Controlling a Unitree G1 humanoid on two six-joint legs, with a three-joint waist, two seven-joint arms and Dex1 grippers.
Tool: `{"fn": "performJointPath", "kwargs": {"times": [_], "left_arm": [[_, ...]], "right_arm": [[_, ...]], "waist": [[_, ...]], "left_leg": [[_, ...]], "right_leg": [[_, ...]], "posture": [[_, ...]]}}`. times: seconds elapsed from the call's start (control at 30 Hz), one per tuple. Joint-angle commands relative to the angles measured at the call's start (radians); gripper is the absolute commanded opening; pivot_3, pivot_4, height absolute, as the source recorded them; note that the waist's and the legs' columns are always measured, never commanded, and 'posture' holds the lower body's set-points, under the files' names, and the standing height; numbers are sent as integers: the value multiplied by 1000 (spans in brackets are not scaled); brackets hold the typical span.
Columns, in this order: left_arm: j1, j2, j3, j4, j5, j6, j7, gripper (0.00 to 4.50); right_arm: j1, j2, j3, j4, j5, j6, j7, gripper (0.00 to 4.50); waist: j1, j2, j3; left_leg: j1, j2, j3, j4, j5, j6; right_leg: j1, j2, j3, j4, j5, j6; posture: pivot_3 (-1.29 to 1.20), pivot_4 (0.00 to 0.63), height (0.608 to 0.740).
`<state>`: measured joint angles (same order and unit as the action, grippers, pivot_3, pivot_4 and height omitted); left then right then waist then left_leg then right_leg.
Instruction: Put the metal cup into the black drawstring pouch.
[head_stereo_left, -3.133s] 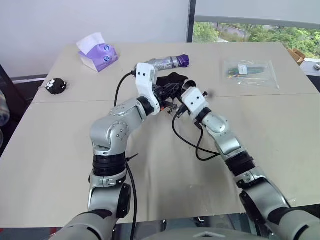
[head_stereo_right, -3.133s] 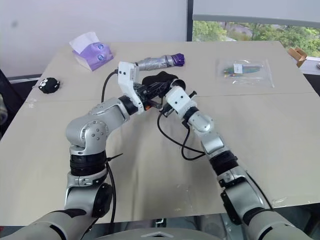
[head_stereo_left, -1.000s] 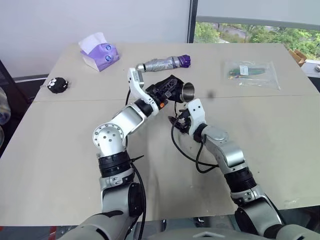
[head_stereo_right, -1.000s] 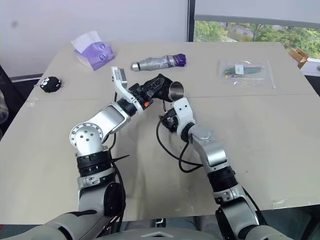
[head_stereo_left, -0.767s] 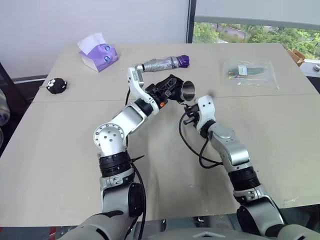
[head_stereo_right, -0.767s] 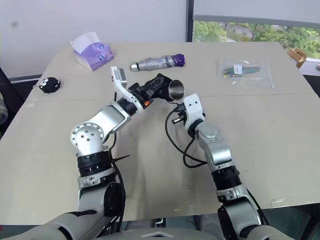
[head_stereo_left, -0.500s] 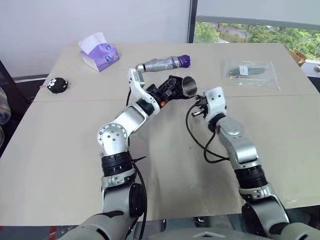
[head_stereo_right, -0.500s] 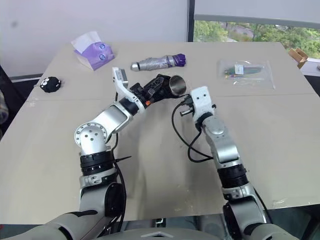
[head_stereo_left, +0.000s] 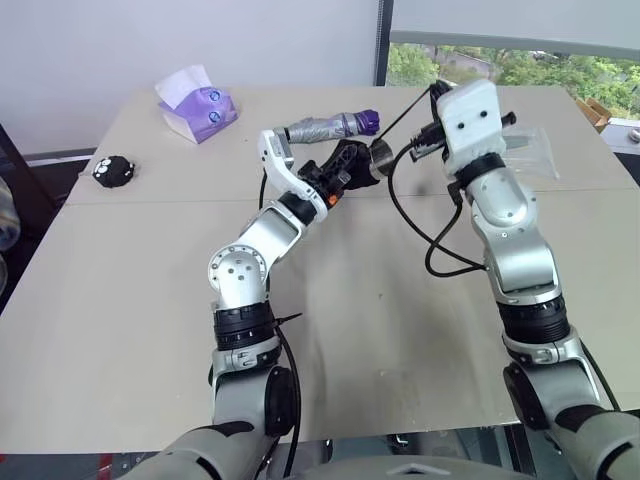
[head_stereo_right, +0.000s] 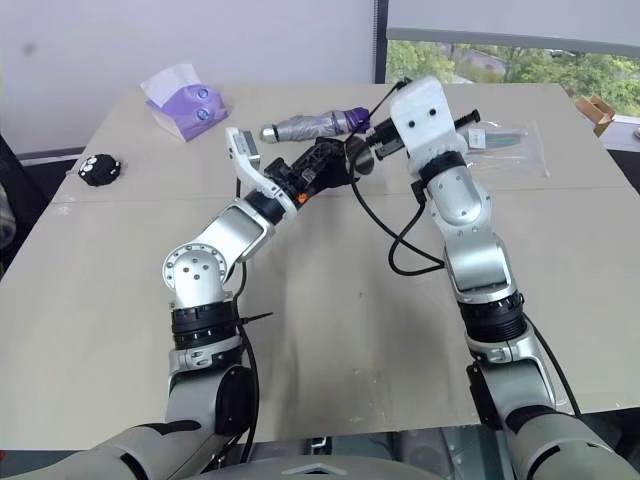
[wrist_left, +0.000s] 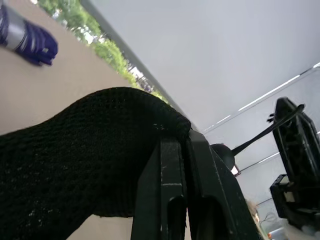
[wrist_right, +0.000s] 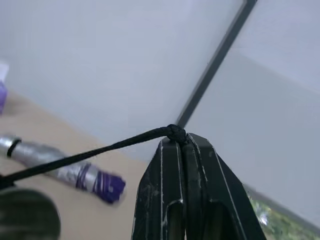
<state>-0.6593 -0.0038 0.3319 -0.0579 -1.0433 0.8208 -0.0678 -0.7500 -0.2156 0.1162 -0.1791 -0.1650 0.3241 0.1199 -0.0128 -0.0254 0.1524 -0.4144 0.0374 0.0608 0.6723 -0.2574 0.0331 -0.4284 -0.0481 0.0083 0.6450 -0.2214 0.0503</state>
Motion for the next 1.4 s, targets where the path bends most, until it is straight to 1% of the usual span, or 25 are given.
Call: {"fn": "performJointPath", "kwargs": {"times": [0.03,0.1,0.17,0.2,0.47,0.6,0.7,0.8,0.9,0.93,1.03,1.13,1.17,1.4], "left_arm": [[10,0,-6,-17,-4,-24,-13,0],[17,-7,-18,-17,-4,-31,-24,0],[21,-17,-22,-16,-15,-41,-33,626],[23,-20,-25,-17,-22,-42,-36,828],[35,-26,-43,3,16,-70,-21,4286],[58,-24,-53,-16,20,-65,-28,4286],[64,-3,-75,-29,46,-69,-50,4286],[59,56,-144,-56,154,-131,-125,4286],[52,167,-287,-93,350,-270,-280,4286],[49,190,-316,-96,392,-306,-313,4286],[28,218,-351,-91,462,-398,-386,4286],[-17,265,-431,-45,621,-534,-452,4286],[-33,258,-431,-24,643,-562,-450,4286],[-77,191,-401,49,641,-607,-469,4286]], "right_arm": [[-86,0,-60,-43,17,-36,-14,64],[-123,2,-56,-27,33,-54,2,64],[-142,3,-51,-13,48,-73,14,0],[-147,3,-49,-8,52,-82,18,0],[-151,16,-40,7,83,-128,56,0],[-162,17,-60,11,100,-135,57,0],[-163,14,-75,16,119,-134,60,0],[-153,11,-84,17,139,-131,75,0],[-139,11,-80,12,157,-116,96,0],[-136,12,-79,10,161,-112,101,0],[-129,18,-68,9,168,-110,113,0],[-128,42,-48,5,190,-103,135,0],[-129,49,-41,2,197,-98,145,0],[-122,61,-20,-10,202,-87,171,0]], "waist": [[0,0,0],[0,0,0],[0,0,0],[0,0,0],[0,0,0],[0,0,0],[0,0,0],[0,0,0],[-1,0,0],[-1,0,0],[0,0,0],[0,0,0],[0,0,0],[0,0,0]], "left_leg": [[0,0,0,0,0,0],[0,0,0,0,0,0],[0,0,0,0,0,0],[0,0,0,0,0,0],[0,0,0,0,0,0],[0,0,0,0,0,0],[0,0,0,0,0,0],[0,0,0,0,0,0],[0,0,1,-1,0,0],[1,0,2,-1,0,0],[0,0,4,-2,0,0],[0,1,6,-2,0,0],[0,1,6,-2,0,0],[0,1,7,-2,0,1]], "right_leg": [[0,0,0,0,0,0],[0,0,0,0,0,0],[0,0,0,0,0,0],[0,0,0,0,0,0],[0,0,0,0,0,0],[0,0,0,-1,0,0],[0,0,0,-1,0,0],[0,0,0,0,0,0],[0,0,0,0,0,0],[0,1,0,0,0,0],[0,1,-1,-1,0,0],[0,0,0,-2,0,0],[0,0,0,-2,0,0],[0,0,0,-2,0,0]], "posture": [[0,150,740],[0,150,740],[0,150,740],[0,150,740],[0,150,740],[0,150,740],[0,150,740],[0,150,740],[0,150,740],[0,150,740],[0,150,740],[0,150,740],[0,150,740],[0,150,740]]}}
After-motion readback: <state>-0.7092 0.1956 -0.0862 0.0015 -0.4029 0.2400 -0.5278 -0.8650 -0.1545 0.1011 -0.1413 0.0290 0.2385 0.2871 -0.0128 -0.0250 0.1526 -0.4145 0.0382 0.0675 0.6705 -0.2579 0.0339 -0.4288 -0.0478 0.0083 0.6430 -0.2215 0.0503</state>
